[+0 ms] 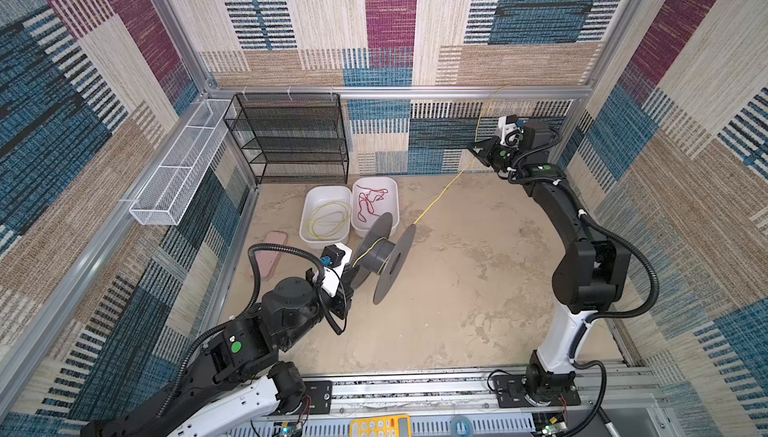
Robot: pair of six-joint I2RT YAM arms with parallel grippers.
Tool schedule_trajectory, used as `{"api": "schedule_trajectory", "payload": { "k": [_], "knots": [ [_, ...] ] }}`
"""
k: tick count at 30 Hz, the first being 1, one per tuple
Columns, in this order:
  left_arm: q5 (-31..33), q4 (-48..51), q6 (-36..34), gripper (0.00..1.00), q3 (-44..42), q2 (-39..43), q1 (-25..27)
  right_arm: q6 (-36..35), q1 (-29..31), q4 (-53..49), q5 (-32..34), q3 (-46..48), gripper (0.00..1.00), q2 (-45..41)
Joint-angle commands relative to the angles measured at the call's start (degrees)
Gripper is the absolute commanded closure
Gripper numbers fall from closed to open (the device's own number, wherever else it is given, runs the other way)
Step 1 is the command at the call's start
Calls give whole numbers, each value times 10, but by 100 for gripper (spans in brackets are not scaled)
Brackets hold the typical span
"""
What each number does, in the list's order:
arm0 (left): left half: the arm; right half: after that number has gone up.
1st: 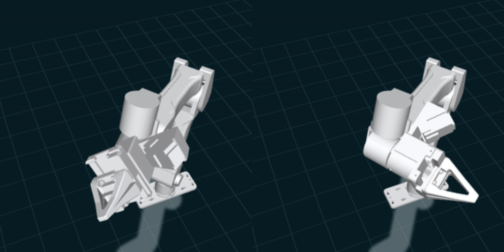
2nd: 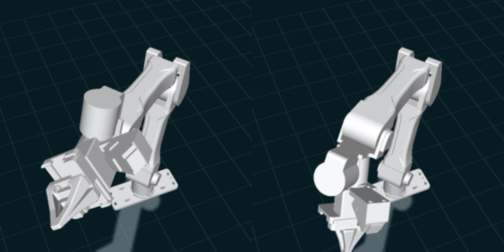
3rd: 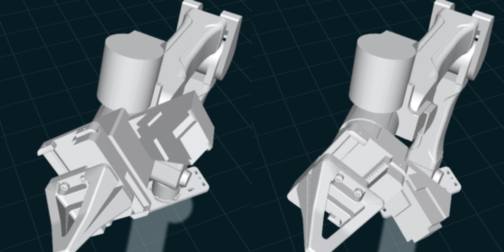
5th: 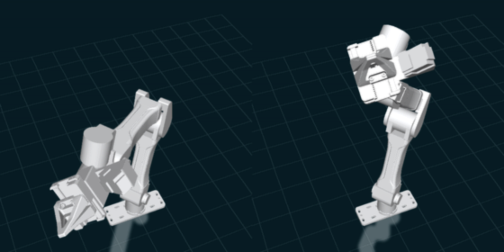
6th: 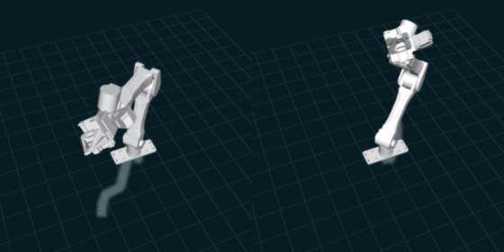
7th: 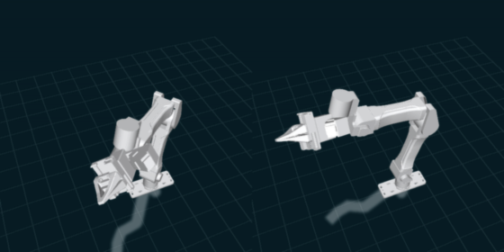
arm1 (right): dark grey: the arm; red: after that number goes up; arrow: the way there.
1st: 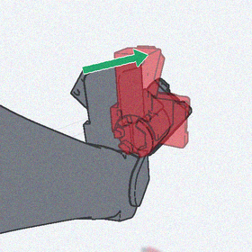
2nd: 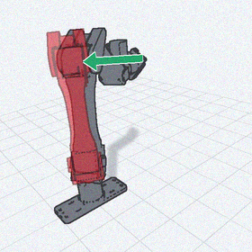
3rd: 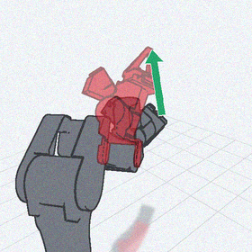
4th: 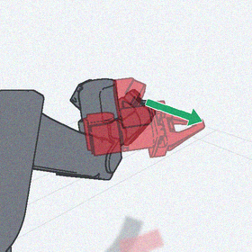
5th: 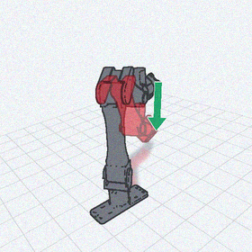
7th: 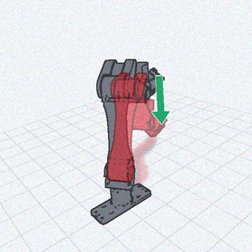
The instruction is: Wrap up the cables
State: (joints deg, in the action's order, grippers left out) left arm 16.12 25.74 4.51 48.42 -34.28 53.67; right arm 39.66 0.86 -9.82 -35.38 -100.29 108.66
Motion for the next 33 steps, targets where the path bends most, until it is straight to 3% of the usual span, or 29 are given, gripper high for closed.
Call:
{"api": "schedule_trajectory", "payload": {
  "k": [1, 10, 20, 26, 33],
  "knots": [
    [-65, -6, -11, 100, 13, -1, -27, 14, -12, 114, 105, 47, 100, -9],
    [-218, -104, 45, 100, 42, -74, -151, 51, -8, 196, 83, 199, 100, -26],
    [-245, -328, 131, 100, 60, -188, -189, 111, 7, 302, 82, 373, 100, -53],
    [-242, -403, 163, 100, 63, -219, -201, 152, 15, 358, 78, 450, 100, -67],
    [-233, -464, 200, 100, 65, -247, -216, 144, 63, 365, 95, 482, 100, -55]
  ]
}}
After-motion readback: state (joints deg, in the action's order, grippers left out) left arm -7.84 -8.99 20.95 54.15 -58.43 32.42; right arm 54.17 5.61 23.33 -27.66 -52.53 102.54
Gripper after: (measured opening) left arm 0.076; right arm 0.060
